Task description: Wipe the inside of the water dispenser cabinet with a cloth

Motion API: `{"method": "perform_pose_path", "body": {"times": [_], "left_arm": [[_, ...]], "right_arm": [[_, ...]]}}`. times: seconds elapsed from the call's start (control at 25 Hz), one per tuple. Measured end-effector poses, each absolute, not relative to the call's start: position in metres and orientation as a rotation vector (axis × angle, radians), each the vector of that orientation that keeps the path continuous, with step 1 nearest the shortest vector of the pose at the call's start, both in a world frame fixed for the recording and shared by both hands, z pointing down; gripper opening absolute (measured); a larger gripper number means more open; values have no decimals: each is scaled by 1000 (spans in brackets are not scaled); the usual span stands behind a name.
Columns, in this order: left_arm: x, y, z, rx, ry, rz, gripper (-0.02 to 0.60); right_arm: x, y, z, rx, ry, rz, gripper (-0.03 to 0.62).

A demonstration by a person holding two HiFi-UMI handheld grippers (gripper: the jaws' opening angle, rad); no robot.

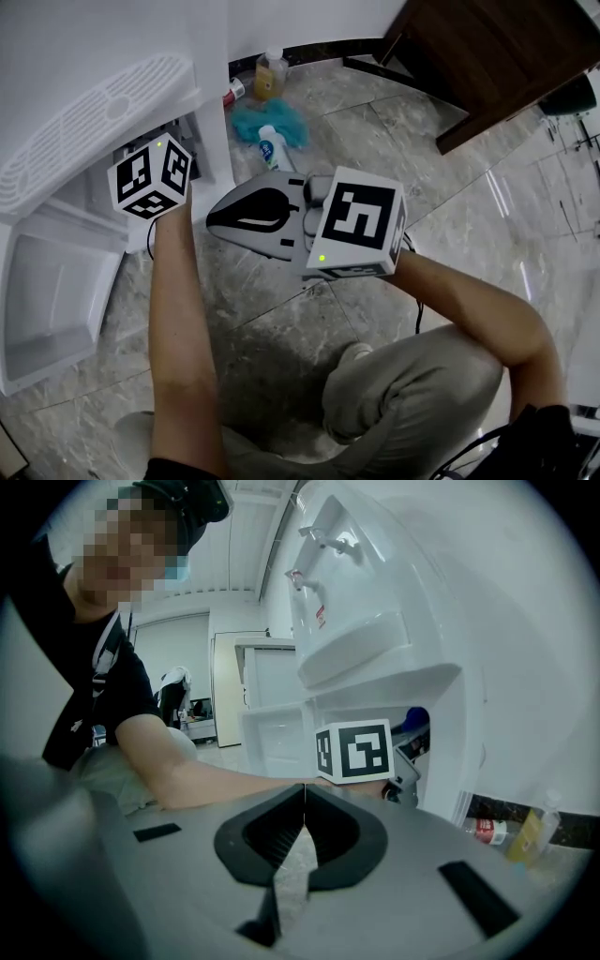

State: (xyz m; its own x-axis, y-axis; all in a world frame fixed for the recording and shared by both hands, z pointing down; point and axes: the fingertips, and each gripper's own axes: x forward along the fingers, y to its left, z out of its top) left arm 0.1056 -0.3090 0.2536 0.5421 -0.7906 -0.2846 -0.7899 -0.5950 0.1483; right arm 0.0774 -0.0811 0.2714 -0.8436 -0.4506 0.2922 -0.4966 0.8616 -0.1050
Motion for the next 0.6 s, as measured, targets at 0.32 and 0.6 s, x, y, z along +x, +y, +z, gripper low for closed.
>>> {"method": "perform_pose_path", "body": {"times": [0.32,0.6], "left_arm": [[108,-339,250,2803,-1342,-398,133],[105,-316,259,2754,-1292,-512,133]], "right_arm": [[79,-85,280,728,-2754,278,-2],[66,-91,280,706,-2756,268,-2]]}}
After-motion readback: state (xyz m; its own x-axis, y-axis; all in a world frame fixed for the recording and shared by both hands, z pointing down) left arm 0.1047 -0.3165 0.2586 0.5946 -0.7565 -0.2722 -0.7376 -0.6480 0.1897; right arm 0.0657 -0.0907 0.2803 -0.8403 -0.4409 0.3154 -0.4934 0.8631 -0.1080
